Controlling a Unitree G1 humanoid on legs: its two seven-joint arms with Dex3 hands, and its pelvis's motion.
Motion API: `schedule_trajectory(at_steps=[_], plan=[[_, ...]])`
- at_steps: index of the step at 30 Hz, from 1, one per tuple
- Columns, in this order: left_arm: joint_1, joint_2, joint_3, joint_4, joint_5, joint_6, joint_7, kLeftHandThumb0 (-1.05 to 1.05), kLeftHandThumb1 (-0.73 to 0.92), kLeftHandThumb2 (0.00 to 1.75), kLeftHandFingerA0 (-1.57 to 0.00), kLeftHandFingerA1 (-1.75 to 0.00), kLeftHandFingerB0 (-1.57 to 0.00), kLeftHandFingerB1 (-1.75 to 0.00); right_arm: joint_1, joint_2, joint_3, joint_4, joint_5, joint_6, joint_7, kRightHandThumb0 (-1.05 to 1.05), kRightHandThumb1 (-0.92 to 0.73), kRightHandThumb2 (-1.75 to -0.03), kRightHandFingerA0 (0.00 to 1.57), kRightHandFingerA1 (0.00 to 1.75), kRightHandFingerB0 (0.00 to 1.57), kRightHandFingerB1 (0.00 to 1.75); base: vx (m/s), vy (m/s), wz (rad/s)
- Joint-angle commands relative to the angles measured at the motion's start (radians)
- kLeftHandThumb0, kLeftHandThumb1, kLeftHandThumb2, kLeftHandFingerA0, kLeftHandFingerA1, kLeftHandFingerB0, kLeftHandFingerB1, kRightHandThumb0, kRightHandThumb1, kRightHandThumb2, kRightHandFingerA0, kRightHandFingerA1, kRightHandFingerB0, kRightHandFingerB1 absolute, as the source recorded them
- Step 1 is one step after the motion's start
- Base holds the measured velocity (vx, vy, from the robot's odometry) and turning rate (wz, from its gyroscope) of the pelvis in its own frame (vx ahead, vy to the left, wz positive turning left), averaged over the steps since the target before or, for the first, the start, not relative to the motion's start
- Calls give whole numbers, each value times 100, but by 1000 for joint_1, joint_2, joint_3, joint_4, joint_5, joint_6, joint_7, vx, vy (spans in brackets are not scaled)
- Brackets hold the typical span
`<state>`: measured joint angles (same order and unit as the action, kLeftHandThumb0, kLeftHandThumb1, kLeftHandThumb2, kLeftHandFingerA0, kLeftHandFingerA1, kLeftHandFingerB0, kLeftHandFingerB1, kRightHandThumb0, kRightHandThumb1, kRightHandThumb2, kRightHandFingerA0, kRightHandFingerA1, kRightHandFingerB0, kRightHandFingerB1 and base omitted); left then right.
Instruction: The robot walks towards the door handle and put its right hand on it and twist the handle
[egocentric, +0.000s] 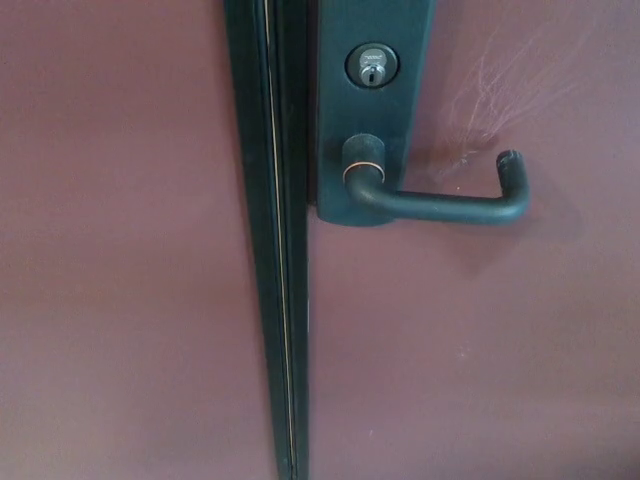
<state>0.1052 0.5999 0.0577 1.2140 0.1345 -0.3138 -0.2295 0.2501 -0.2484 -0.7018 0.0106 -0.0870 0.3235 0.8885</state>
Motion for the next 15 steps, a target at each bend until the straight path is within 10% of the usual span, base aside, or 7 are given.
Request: schedule_trajectory(at_steps=[1,15], plan=[[28,-24,19,-12,-27,-29,9,-30,68,61,-47,-42,-34,-36,-181,78,304,872,-316,-229,-786,-64,-65,-60,27,32,24,29,0,0,0],[-9,-19,27,-36,-37,-5,-2,-31,68,61,-47,-41,-33,-36,-196,41,425,1134,-299,-237,-913,-59,-68,-61,20,31,18,28,0,0,0]])
